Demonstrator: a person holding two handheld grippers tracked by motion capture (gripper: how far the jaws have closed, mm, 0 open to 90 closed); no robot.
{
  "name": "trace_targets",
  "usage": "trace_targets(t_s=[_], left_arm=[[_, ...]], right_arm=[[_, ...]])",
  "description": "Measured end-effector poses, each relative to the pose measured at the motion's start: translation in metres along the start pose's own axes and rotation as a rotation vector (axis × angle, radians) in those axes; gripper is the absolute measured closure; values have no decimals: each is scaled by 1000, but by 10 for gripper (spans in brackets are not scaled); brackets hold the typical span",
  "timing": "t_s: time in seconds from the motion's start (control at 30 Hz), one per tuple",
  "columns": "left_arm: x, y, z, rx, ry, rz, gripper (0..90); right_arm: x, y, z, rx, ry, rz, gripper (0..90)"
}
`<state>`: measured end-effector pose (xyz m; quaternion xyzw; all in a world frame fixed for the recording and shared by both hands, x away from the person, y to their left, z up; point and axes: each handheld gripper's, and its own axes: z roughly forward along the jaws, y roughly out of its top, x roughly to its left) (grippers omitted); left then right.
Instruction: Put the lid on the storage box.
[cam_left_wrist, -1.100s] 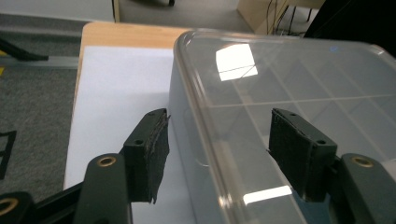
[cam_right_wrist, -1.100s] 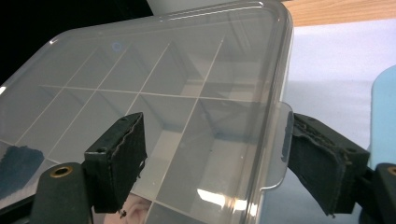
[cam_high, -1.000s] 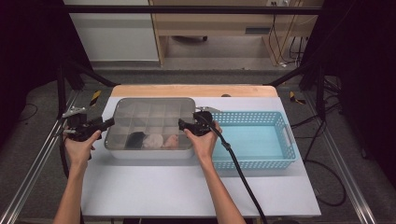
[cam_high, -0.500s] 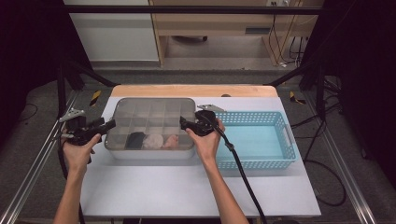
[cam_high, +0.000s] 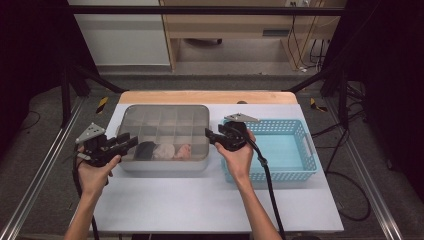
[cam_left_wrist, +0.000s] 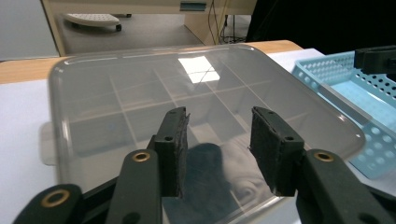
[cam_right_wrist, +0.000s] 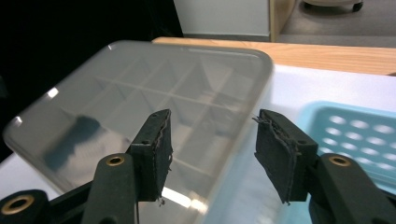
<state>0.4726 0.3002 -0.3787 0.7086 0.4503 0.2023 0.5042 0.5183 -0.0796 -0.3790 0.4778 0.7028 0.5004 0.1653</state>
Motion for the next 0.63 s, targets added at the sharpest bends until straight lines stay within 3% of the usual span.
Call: trace_targets(t_s=[0.23,0.37,0.63], left_arm=[[-9,-19,-5,42,-20,18,565],[-15,-28,-14,54,-29,43,532],[-24,-47,-34,61,-29,71,409]], right_arm=[[-19,-15,-27,-6,88,-16,372],[-30,-27,-46,4,72,-30,290],[-52,-53,-84,-2,16,-70,223]])
